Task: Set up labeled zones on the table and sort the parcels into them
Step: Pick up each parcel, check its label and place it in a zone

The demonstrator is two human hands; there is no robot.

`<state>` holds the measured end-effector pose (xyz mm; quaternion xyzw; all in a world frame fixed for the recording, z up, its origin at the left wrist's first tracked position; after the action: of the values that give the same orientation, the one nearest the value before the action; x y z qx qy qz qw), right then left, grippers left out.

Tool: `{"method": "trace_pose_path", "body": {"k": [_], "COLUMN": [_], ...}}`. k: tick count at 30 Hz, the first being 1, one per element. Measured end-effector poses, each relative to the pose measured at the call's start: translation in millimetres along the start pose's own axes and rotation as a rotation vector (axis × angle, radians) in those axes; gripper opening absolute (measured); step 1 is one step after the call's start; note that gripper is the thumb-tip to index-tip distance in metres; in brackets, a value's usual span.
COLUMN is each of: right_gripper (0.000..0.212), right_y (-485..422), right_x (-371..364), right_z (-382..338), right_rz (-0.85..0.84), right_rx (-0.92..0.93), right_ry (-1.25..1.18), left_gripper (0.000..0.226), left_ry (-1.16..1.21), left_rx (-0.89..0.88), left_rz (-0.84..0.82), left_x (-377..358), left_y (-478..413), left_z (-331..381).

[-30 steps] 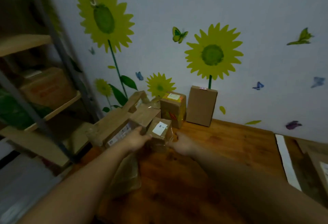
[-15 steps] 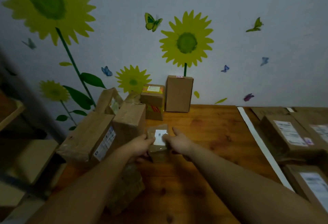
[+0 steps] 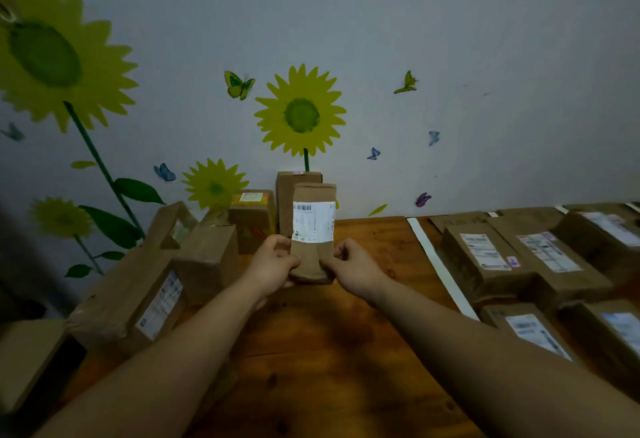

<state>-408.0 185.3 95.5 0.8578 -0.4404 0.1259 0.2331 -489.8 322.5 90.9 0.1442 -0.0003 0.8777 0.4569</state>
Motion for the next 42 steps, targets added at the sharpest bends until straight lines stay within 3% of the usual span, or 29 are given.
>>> {"method": "trace_pose_path", "body": {"k": [4, 10, 15, 19, 26, 30, 34, 36, 38, 40, 42], "right_gripper": [0.016, 0.034, 0.014, 0.023, 0.044, 0.059, 0.098, 0.093, 0.075, 0.064, 0.067], "right_y": [15, 38, 48, 58, 82, 99, 121, 135, 147, 158, 168], "right_x": [38, 94, 126, 139, 161, 178, 216, 240, 262, 283, 307], "right_z": [-2, -4, 7, 21, 44, 65, 96, 110, 125, 143, 162], "right_rz": [0.001, 0.047, 0.1, 0.106, 0.206, 0.311, 0.548, 0.578, 0.565, 0.606, 0.662], "right_rx": [0.073, 0.233, 0.264, 0.271, 0.261, 0.198, 0.077, 0.031, 0.009, -0.03, -0.062], "right_ry": [-0.054, -0.123, -0.143, -0.229, -0.159, -0.011, -0.048, -0.089, -0.153, -0.15, -0.093], "left_gripper": [0.035, 0.054, 0.052, 0.048, 0.032, 0.032, 0.028, 0.029, 0.032, 0.035, 0.034], "left_ry": [0.005, 0.019, -0.228, -0.21, 0.143, 0.096, -0.165, -0.285, -0.357, -0.404, -0.439], "left_rx": [-0.156, -0.403, -0.639, -0.624, -0.351, -0.332, -0.491, -0.544, -0.548, -0.565, -0.617], "left_rz": [0.037, 0.075, 0.174, 0.137, -0.056, -0.151, -0.294, -0.372, -0.417, -0.404, -0.362], "left_x": [-28, -69, -102, -123, -151, -176, -214, -235, -256, -279, -303], "left_y": [19, 49, 70, 78, 72, 66, 71, 79, 89, 97, 106], "left_z": [37, 75, 89, 93, 104, 97, 93, 93, 97, 105, 118]}}
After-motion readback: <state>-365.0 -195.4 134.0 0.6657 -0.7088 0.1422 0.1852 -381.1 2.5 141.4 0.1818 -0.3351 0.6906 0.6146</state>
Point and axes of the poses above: each hand's wrist, its own y-axis away from the middle knuckle, its own x-axis out of the back of the hand, z = x × y, the point moved 3 cm from there along -y, towards the middle knuckle, and after that the axes turned 8 degrees about -x, right-handed, at the moved point
